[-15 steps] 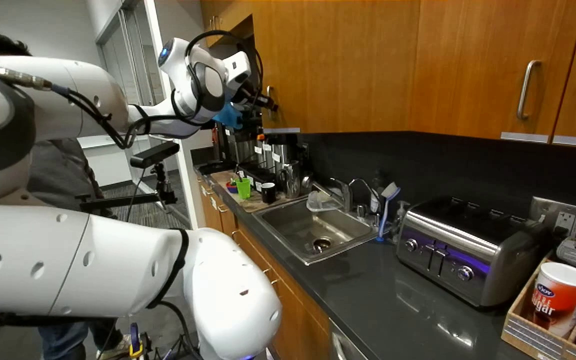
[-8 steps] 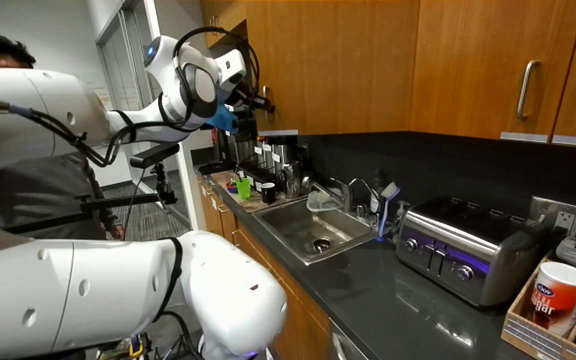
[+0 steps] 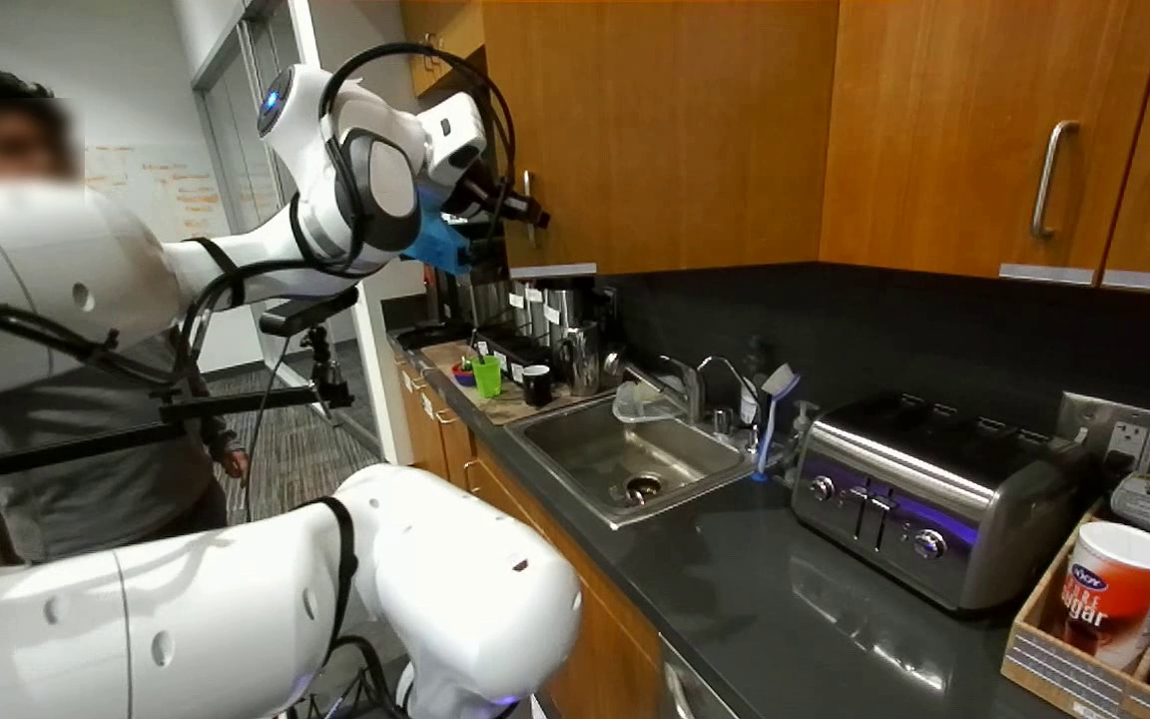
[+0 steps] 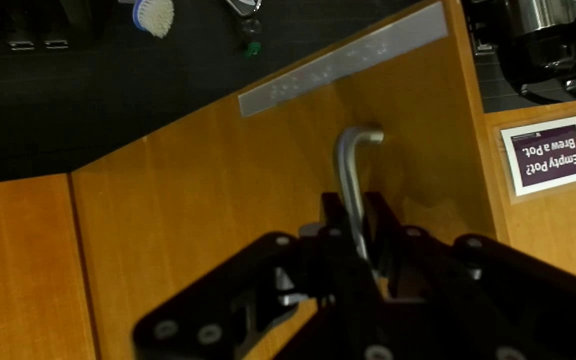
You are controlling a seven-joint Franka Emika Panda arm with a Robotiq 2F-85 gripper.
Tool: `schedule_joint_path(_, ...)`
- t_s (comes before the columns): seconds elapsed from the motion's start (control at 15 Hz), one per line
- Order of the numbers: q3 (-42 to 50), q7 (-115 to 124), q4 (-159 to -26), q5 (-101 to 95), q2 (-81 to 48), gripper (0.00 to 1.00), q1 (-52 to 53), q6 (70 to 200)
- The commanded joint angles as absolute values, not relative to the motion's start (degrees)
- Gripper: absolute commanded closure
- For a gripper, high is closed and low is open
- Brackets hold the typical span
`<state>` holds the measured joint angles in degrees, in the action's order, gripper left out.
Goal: Open the right door of the cabinet above the sink.
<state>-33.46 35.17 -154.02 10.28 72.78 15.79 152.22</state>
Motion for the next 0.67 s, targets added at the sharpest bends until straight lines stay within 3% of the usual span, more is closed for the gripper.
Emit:
schedule_joint_path(0.0, -28.1, 34.0, -160.7, 10.8, 77.4, 0.96, 12.4, 152.5)
schedule_joint_path(0.4, -25.7, 31.6, -164.2, 11.0, 82.4, 0.96, 13.6, 151.2)
schedule_joint_path(0.53, -25.2, 31.0, -158.7, 10.7, 80.1, 0.96, 11.4, 148.0)
schedule_joint_path(0.6, -24.9, 30.7, -163.7, 11.1, 83.7, 0.96, 13.4, 148.4)
